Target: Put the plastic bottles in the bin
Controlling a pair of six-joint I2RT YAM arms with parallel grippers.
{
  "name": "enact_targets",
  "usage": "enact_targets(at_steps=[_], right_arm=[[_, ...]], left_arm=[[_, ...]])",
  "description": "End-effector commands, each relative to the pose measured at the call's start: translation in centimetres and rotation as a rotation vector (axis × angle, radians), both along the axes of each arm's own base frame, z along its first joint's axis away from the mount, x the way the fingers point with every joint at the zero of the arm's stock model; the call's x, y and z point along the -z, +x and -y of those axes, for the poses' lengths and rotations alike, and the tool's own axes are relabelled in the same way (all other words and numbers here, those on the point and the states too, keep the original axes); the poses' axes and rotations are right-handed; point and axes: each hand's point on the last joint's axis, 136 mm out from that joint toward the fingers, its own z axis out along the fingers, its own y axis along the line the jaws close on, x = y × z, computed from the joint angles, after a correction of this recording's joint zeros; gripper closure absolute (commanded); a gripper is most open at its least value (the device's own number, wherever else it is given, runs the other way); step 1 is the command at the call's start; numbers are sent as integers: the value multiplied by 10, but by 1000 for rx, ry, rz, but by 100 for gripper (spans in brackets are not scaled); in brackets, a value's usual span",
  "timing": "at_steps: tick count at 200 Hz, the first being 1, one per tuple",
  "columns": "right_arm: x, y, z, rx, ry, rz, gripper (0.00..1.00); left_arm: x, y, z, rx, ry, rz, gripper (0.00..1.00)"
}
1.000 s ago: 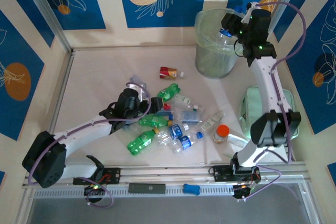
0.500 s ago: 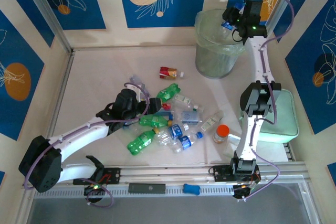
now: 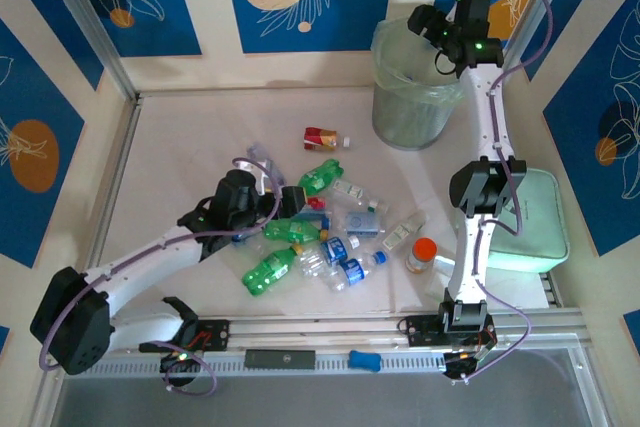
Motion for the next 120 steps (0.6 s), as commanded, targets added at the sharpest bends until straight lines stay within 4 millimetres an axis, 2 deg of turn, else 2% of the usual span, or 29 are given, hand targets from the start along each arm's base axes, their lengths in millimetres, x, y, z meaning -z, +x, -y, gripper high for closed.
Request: enact_targets(at_steps=[1, 35, 53, 60, 77, 96, 120], right_arm=[[-55, -37, -13, -61, -26, 76, 9], [-64, -76, -37, -150, -46, 75, 8], [-63, -99, -52, -190, -41, 77, 8], [-55, -106, -60, -208, -32, 67, 7], [-52, -133, -79, -268, -11, 87, 1], [-33, -161, -102, -331, -5, 75, 1], [-2, -193, -128, -383, -5, 45, 1]], left_arm=[[-5, 3, -9, -15, 33, 37, 0], [-8, 9, -17, -35, 82, 56, 0], [-9, 13, -25, -59, 127, 45, 0], [-8, 14, -30, -83, 153, 34, 0], [-3, 16, -50, -168, 216, -7, 0], [3, 13, -68, -243, 261, -56, 0], [10, 2, -81, -276, 285, -103, 0]])
